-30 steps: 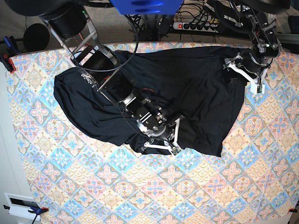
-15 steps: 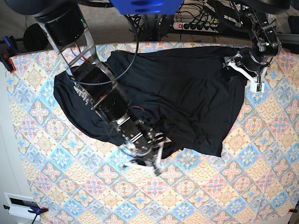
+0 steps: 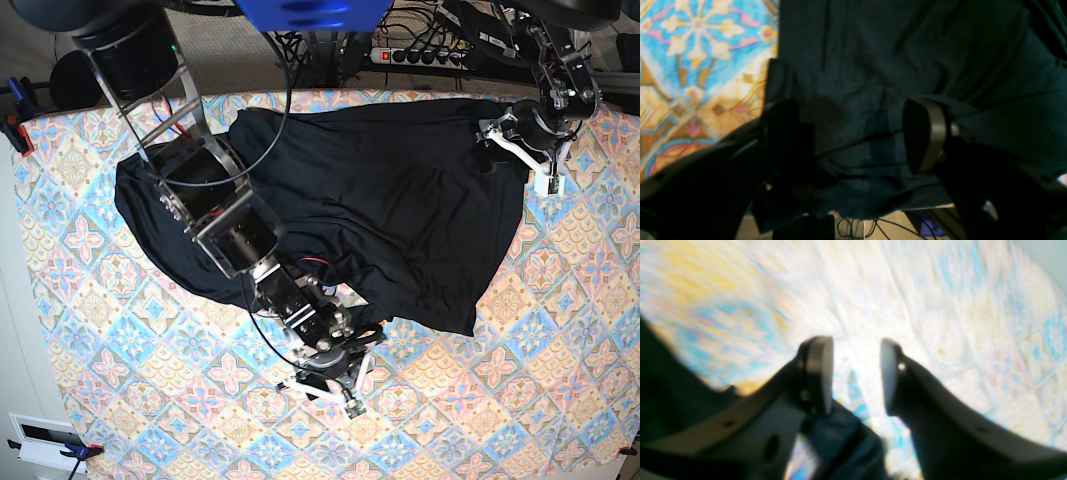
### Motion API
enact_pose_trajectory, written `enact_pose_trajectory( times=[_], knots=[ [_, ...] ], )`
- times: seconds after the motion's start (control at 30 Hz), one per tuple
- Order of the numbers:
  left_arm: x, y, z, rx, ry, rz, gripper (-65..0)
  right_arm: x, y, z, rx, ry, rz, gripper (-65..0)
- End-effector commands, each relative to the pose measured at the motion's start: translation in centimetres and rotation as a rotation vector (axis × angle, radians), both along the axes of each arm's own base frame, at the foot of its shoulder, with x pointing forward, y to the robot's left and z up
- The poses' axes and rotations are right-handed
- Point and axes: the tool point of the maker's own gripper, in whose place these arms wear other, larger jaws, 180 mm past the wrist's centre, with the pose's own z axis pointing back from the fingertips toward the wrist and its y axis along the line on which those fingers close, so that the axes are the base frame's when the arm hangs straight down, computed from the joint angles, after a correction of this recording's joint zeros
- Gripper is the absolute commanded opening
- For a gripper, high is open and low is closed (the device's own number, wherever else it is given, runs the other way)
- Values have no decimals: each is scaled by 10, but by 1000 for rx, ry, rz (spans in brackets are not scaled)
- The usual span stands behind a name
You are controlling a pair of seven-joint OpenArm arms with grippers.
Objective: Layout the t-shirt on the table in an organized manner, then fold the t-shirt properly
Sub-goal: 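Lift the gathered hem fabric with the right gripper and pull it outward, then drag the held fabric with the right gripper away from the shirt body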
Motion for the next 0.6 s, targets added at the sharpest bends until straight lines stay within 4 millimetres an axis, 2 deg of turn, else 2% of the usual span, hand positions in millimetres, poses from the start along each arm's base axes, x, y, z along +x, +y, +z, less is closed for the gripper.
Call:
enact_pose_trajectory(
  times=[0.0, 0.17, 0.27, 0.33, 0.57],
  knots=[
    [6, 3, 10, 15, -38, -3, -200, -7, 6, -2, 0, 23, 25, -374],
    [6, 3, 10, 15, -38, -3, -200, -40, 39, -23, -115, 55, 244, -305],
    [4, 3, 8, 15, -32, -3, -200, -59, 29, -56, -208, 92, 293, -285],
    [4, 3, 8, 15, -32, -3, -200, -67, 28, -69, -217, 102, 305, -285],
    [4, 3, 9, 15, -32, -5, -200, -60, 4, -91, -234, 106, 271, -284]
  ],
)
